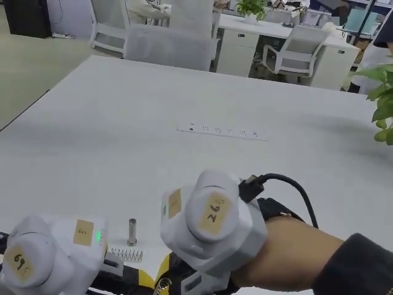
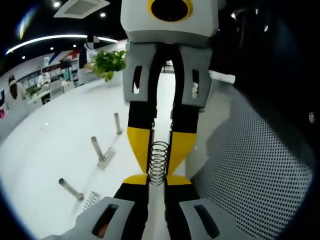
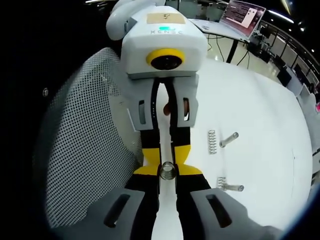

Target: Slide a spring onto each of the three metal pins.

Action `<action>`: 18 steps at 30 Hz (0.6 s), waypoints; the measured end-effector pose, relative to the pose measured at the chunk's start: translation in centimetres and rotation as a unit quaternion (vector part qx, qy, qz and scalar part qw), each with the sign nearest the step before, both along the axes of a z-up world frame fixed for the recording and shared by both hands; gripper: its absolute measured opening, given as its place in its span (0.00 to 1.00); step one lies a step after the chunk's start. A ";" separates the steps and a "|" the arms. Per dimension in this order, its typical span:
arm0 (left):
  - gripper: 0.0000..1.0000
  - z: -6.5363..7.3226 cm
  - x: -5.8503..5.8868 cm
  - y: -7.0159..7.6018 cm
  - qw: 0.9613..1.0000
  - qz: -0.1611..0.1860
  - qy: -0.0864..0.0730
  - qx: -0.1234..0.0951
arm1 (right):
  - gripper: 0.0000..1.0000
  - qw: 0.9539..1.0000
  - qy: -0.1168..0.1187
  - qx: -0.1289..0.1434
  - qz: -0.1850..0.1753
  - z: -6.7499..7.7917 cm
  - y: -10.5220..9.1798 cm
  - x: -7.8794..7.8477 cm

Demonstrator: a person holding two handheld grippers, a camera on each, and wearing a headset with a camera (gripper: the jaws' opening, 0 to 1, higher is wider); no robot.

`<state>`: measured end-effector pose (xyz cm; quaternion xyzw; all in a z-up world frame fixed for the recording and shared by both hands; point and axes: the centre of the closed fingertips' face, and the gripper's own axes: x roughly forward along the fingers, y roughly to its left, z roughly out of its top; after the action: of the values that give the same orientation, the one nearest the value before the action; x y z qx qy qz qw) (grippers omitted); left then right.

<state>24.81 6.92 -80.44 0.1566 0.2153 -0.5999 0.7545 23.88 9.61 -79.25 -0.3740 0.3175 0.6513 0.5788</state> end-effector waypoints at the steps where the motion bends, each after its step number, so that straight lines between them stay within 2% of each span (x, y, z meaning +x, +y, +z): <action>1: 0.03 0.0 0.1 0.0 1.000 0.001 0.001 -0.002 | 0.08 1.000 -0.001 0.001 -0.001 0.1 0.0 0.1; 12: 0.10 0.9 0.9 0.3 0.999 0.031 0.008 -0.035 | 0.08 1.000 -0.004 0.005 -0.015 0.4 -0.4 0.7; 18: 0.13 0.8 1.0 0.6 0.998 0.041 0.011 -0.039 | 0.08 1.000 -0.004 0.003 -0.020 0.3 -0.7 1.0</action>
<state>25.79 7.55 -79.66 0.1111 0.2063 -0.5779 0.7818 24.85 8.94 -78.94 -0.3684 0.3209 0.6390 0.5942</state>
